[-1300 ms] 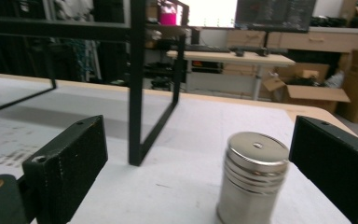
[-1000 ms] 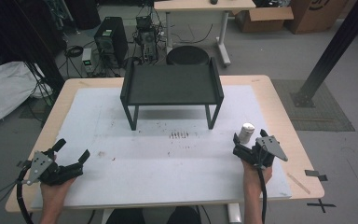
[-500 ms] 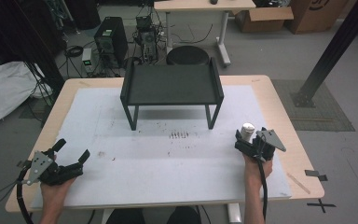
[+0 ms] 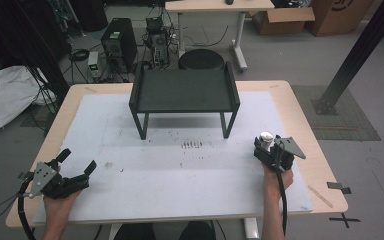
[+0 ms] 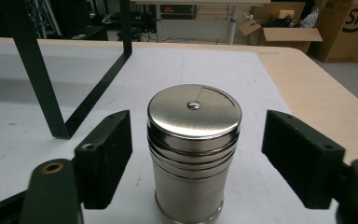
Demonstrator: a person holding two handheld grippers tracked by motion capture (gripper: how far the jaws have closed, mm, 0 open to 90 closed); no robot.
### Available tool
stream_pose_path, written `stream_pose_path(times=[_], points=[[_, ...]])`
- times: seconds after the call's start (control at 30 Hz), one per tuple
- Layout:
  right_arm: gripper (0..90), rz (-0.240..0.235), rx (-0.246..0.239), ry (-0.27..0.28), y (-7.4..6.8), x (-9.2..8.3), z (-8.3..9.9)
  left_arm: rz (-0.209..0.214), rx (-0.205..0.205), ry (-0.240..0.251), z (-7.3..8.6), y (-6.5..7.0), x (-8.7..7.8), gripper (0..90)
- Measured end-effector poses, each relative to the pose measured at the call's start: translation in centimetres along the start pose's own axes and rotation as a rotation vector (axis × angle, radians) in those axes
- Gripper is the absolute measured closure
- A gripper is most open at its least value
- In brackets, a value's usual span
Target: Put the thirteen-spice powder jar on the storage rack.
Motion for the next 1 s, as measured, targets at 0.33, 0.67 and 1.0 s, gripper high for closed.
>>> stream_pose_path(times=[0.33, 0.67, 1.0], points=[[35.1, -0.013, -0.013, -0.009, -0.13, 0.15, 0.03, -0.001, 0.0, -0.002, 0.0, 0.01, 0.01, 1.4], [45.1, -0.022, -0.014, -0.02, -0.17, 0.27, 0.08, -0.001, 0.002, -0.003, 0.01, 0.01, 0.02, 1.5], [48.8, -0.026, -0.02, -0.019, -0.23, 0.24, 0.09, 0.0, 0.0, -0.003, 0.01, 0.02, 0.03, 1.5]])
Point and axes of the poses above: each handheld gripper's, and its own axes: x roughly forward along the jaws, z roughly out of its underside, y roughly to its right, the point moved 6 cm from there along x, roughly forward along the jaws, and after that the axes turned 12 degrees about -z, right-handed, at the moved point
